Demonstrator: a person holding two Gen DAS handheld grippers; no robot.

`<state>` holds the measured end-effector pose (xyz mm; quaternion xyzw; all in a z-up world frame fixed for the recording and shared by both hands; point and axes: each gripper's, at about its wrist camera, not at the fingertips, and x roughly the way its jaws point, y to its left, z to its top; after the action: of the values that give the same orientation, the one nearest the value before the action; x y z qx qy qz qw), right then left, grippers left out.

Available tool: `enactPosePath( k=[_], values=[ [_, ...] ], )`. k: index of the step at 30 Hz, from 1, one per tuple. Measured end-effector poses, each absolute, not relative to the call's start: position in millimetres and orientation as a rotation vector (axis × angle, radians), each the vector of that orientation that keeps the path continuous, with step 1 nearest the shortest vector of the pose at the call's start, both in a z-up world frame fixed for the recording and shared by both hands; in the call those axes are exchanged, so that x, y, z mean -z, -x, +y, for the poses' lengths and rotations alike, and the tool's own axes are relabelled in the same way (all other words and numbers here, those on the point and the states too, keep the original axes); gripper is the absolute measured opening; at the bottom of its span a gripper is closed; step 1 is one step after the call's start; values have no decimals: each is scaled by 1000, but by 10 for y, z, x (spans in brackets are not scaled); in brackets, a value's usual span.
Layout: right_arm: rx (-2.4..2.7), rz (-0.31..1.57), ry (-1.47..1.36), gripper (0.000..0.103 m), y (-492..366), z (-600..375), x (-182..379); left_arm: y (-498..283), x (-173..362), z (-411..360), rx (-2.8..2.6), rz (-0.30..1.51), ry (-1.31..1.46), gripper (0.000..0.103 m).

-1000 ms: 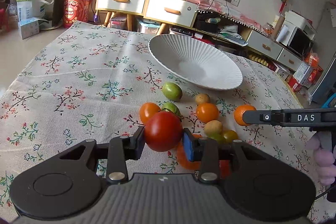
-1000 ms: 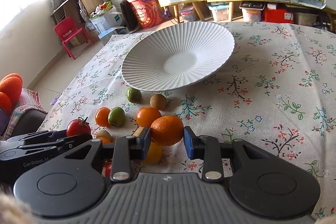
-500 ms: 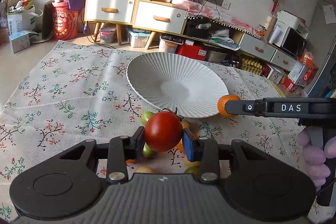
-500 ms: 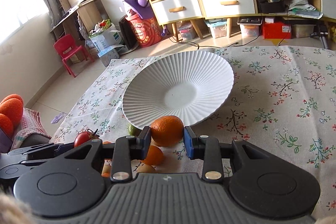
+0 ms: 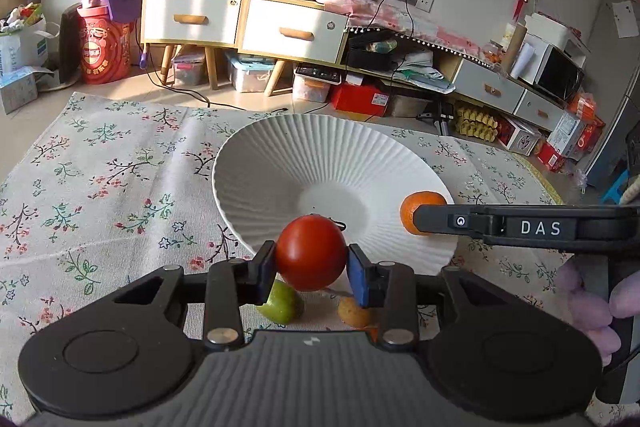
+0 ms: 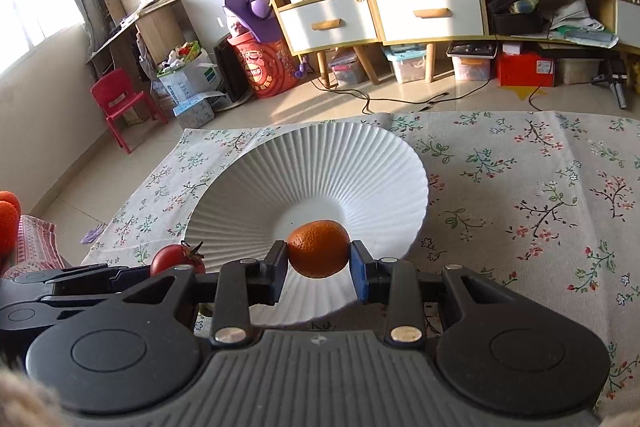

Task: Organize fruits
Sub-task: 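Carry the red tomato and mandarin over the white plate with both tools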

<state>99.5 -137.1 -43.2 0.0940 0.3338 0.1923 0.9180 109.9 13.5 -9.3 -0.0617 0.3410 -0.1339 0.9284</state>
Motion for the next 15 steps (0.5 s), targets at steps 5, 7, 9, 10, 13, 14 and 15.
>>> enactPosePath(
  k=[5,7,9,10,13,14,15],
  values=[
    [-400,688,-171,30,-1122,-1332,452,-1212,120,122,297,706,97,27],
    [-401,688,-163,30,-1149,-1314,457,-1247,146,94,310,706,83,27],
    [-399,690,-153,30,-1178,-1299,468,-1280,161,56,322,709,67,27],
    [-397,693,-149,30,-1189,-1293,478,-1290,168,38,325,710,57,27],
    [-393,698,-136,30,-1239,-1294,495,-1340,191,-5,327,714,29,27],
    [-392,698,-134,30,-1258,-1300,501,-1361,197,-11,328,716,28,27],
    [-393,699,-134,30,-1264,-1300,504,-1376,200,-21,328,718,26,27]
  ],
)
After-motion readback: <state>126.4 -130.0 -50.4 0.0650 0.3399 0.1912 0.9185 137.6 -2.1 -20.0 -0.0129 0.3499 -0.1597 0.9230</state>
